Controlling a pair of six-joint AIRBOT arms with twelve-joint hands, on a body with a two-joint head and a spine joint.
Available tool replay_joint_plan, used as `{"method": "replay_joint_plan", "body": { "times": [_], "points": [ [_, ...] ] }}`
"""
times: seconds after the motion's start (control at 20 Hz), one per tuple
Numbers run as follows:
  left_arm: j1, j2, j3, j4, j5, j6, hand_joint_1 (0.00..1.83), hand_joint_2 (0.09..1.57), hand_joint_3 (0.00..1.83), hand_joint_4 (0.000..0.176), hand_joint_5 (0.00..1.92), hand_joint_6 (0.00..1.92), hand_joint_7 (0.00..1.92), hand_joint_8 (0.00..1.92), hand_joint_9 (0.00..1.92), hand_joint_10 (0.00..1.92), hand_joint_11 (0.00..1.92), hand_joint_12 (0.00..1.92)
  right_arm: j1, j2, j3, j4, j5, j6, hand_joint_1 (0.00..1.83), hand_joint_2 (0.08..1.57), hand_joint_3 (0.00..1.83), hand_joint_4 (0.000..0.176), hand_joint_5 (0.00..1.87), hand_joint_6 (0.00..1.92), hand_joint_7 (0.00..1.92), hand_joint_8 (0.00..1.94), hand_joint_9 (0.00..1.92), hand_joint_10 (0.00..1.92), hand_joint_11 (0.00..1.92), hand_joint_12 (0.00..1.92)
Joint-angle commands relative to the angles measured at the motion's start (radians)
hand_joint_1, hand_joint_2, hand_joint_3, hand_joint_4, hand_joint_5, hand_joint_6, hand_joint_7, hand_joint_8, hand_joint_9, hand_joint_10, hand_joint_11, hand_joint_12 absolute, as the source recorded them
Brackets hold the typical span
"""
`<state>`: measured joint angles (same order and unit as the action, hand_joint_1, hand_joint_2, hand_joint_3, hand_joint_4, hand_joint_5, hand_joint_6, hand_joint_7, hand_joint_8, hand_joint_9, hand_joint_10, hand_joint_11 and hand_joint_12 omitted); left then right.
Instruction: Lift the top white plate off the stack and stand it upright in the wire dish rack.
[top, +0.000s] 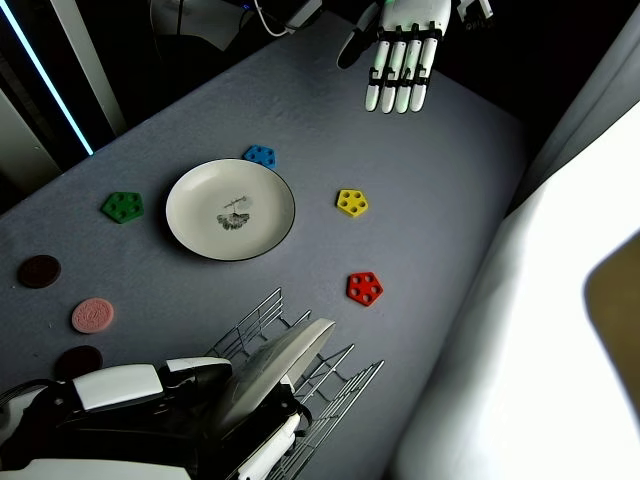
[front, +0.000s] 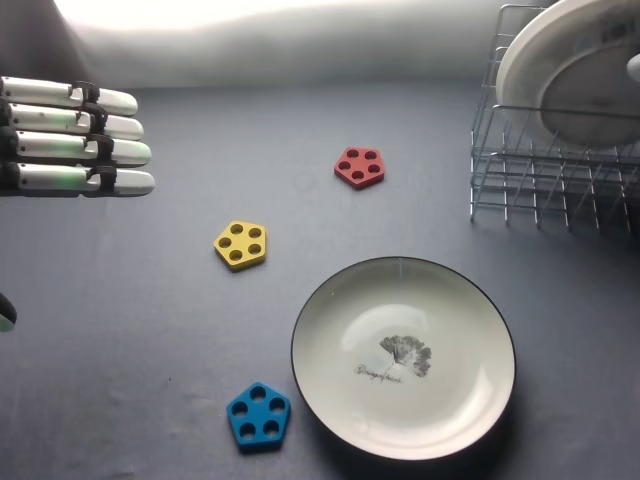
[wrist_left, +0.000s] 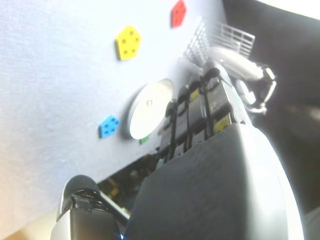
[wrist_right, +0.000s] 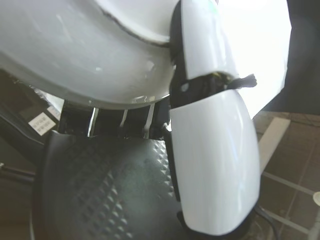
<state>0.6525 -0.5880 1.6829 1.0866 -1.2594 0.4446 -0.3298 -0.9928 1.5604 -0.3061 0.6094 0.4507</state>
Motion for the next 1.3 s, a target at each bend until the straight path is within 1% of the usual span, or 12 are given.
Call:
{"method": "replay_joint_plan", "body": {
  "times": [0.0, 0.1, 0.25, 0.35, 0.45, 0.5, 0.55, 0.6, 0.65, 0.75, 1.05, 1.25],
  "points": [
    [-0.018, 0.013, 0.000, -0.091, -0.065, 0.002, 0.09, 0.93, 0.00, 0.000, 0.08, 0.01, 0.11, 0.01, 0.12, 0.01, 0.11, 0.02, 0.006, 0.015, 0.014, 0.064, 0.126, 0.023, 1.50, 1.06, 0.00, 0.000, 0.93, 1.02, 1.10, 0.53, 1.12, 0.72, 0.99, 1.35],
    [-0.018, 0.013, 0.000, -0.091, -0.069, 0.003, 0.09, 0.93, 0.00, 0.000, 0.10, 0.01, 0.12, 0.01, 0.12, 0.01, 0.12, 0.02, 0.001, 0.007, 0.025, 0.064, 0.129, 0.023, 1.50, 1.05, 0.00, 0.000, 0.94, 1.01, 1.13, 0.48, 1.12, 0.71, 1.00, 1.32],
    [-0.018, 0.013, 0.000, -0.091, -0.068, 0.003, 0.13, 0.93, 0.00, 0.000, 0.11, 0.01, 0.12, 0.01, 0.13, 0.01, 0.13, 0.03, -0.012, -0.013, 0.059, 0.061, 0.143, 0.023, 1.50, 1.05, 0.00, 0.000, 0.96, 0.99, 1.12, 0.49, 1.12, 0.70, 1.01, 1.31],
    [-0.018, 0.013, 0.000, -0.091, -0.068, 0.003, 0.12, 0.93, 0.00, 0.000, 0.10, 0.00, 0.11, 0.01, 0.12, 0.00, 0.11, 0.02, -0.018, -0.023, 0.077, 0.057, 0.151, 0.030, 1.49, 1.06, 0.00, 0.000, 0.92, 1.06, 1.07, 0.59, 1.08, 0.76, 1.00, 1.32],
    [-0.018, 0.013, 0.000, -0.091, -0.066, 0.003, 0.10, 0.94, 0.00, 0.000, 0.09, 0.00, 0.11, 0.00, 0.11, 0.00, 0.11, 0.01, -0.021, -0.032, 0.091, 0.055, 0.154, 0.036, 1.49, 1.07, 0.00, 0.000, 0.89, 1.09, 1.04, 0.62, 1.05, 0.81, 1.00, 1.35],
    [-0.018, 0.013, 0.000, -0.091, -0.067, 0.003, 0.10, 0.94, 0.00, 0.000, 0.10, 0.00, 0.11, 0.00, 0.11, 0.00, 0.11, 0.01, -0.021, -0.035, 0.093, 0.054, 0.155, 0.038, 1.49, 1.08, 0.00, 0.000, 0.85, 1.13, 0.99, 0.71, 1.04, 0.85, 1.00, 1.35],
    [-0.018, 0.013, 0.000, -0.091, -0.068, 0.003, 0.09, 0.94, 0.00, 0.000, 0.10, 0.00, 0.11, 0.00, 0.11, 0.00, 0.11, 0.01, -0.021, -0.036, 0.093, 0.054, 0.155, 0.038, 1.49, 1.07, 0.00, 0.000, 0.85, 1.14, 1.00, 0.71, 1.07, 0.80, 1.04, 1.30],
    [-0.018, 0.013, 0.000, -0.091, -0.068, 0.003, 0.09, 0.94, 0.00, 0.000, 0.09, 0.00, 0.09, 0.00, 0.09, 0.00, 0.09, 0.01, -0.021, -0.038, 0.093, 0.054, 0.155, 0.038, 1.22, 1.14, 0.00, 0.000, 0.89, 1.10, 0.94, 0.32, 1.01, 0.36, 1.00, 0.71],
    [-0.018, 0.013, 0.000, -0.091, -0.068, 0.003, 0.09, 0.94, 0.00, 0.000, 0.09, 0.00, 0.09, 0.00, 0.09, 0.00, 0.10, 0.01, -0.021, -0.039, 0.093, 0.052, 0.156, 0.038, 1.17, 1.14, 0.00, 0.000, 0.92, 1.05, 0.96, 0.11, 1.04, 0.13, 1.05, 0.44],
    [-0.018, 0.013, 0.000, -0.091, -0.070, 0.003, 0.10, 0.94, 0.00, 0.000, 0.09, 0.00, 0.09, 0.00, 0.09, 0.00, 0.10, 0.01, -0.022, -0.042, 0.093, 0.045, 0.157, 0.038, 1.17, 1.12, 0.00, 0.000, 0.96, 0.99, 0.99, 0.01, 1.06, 0.01, 1.10, 0.18],
    [-0.018, 0.016, 0.001, -0.091, -0.074, 0.002, 0.10, 0.94, 0.00, 0.000, 0.10, 0.00, 0.11, 0.01, 0.11, 0.01, 0.12, 0.01, -0.027, -0.046, 0.093, 0.043, 0.161, 0.038, 1.17, 1.10, 0.00, 0.000, 1.00, 0.92, 0.99, 0.01, 1.06, 0.01, 1.14, 0.11],
    [-0.018, 0.019, 0.001, -0.092, -0.074, 0.002, 0.10, 0.94, 0.00, 0.000, 0.08, 0.00, 0.10, 0.00, 0.11, 0.00, 0.12, 0.01, -0.031, -0.046, 0.094, 0.043, 0.166, 0.038, 1.17, 1.10, 0.00, 0.000, 0.99, 0.94, 0.98, 0.00, 1.05, 0.00, 1.13, 0.08]
  ]
}}
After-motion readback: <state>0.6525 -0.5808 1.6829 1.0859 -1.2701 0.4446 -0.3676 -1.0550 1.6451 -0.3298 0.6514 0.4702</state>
